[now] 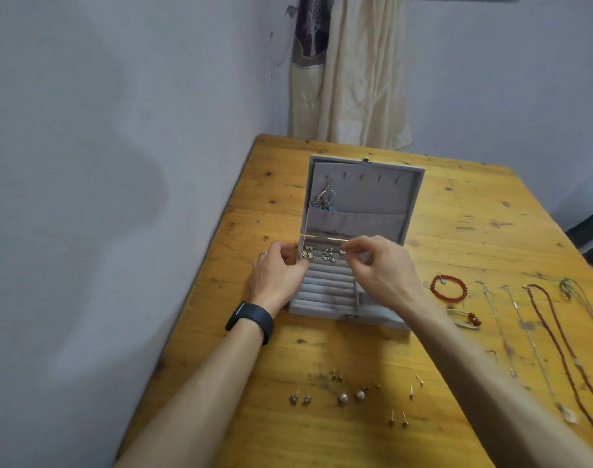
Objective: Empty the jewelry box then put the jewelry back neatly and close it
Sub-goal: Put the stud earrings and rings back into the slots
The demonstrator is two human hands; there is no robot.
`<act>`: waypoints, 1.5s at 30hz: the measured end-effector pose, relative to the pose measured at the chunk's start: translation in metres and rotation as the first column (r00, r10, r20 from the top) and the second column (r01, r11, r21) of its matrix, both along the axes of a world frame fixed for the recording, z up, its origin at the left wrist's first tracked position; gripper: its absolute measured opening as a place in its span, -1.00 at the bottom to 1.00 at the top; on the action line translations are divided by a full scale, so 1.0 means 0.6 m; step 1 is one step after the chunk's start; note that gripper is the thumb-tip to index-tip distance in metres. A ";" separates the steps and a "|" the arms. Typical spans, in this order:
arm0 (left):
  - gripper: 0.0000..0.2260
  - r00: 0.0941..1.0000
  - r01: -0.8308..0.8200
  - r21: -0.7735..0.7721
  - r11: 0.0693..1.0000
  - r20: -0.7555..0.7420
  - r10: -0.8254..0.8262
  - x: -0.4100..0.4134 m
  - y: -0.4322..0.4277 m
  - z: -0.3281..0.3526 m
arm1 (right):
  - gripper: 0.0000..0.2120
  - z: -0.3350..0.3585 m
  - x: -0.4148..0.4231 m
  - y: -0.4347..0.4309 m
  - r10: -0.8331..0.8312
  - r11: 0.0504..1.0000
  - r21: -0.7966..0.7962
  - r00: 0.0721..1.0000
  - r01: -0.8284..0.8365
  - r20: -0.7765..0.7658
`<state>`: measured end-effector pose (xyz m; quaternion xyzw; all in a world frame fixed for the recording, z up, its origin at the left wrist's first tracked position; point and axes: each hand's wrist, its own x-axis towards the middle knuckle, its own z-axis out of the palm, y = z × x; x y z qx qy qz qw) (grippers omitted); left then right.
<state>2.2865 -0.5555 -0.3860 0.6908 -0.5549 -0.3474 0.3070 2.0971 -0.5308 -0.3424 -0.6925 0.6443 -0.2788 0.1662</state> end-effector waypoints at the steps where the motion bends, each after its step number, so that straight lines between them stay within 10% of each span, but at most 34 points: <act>1: -0.70 1.000 0.005 -0.018 1.000 -0.011 -0.005 0.005 0.012 0.001 | -0.85 0.003 -0.007 0.025 0.000 1.000 -0.022 1.000 0.001 0.021; 12: -0.74 0.971 0.177 -0.325 0.929 0.213 -0.110 0.027 0.214 0.009 | -0.83 -0.051 -0.049 0.278 -0.005 1.000 -0.007 0.998 0.005 0.067; 19: -0.75 0.773 0.535 -0.253 0.806 0.531 -0.347 -0.010 0.292 0.003 | -0.77 -0.096 -0.034 0.320 0.008 0.996 -0.087 0.988 -0.022 -0.156; 26: -0.72 0.701 0.548 -0.195 0.813 0.638 -0.320 -0.028 0.306 -0.009 | -0.80 -0.107 -0.026 0.321 0.016 0.986 -0.154 0.962 -0.060 -0.271; 32: -0.77 0.740 0.534 -0.209 0.819 0.583 -0.334 -0.023 0.297 -0.003 | -0.87 -0.114 -0.025 0.322 0.037 0.976 -0.197 0.965 -0.090 -0.260; 39: -0.88 0.886 0.427 -0.310 0.849 0.329 -0.326 -0.009 0.238 0.050 | -0.91 -0.051 -0.041 0.277 0.021 0.995 -0.098 0.971 0.002 0.236; 45: -0.89 0.953 0.293 -0.339 0.894 0.173 -0.247 -0.011 0.145 0.075 | -0.89 -0.025 -0.060 0.176 -0.084 0.986 -0.112 0.952 0.122 0.295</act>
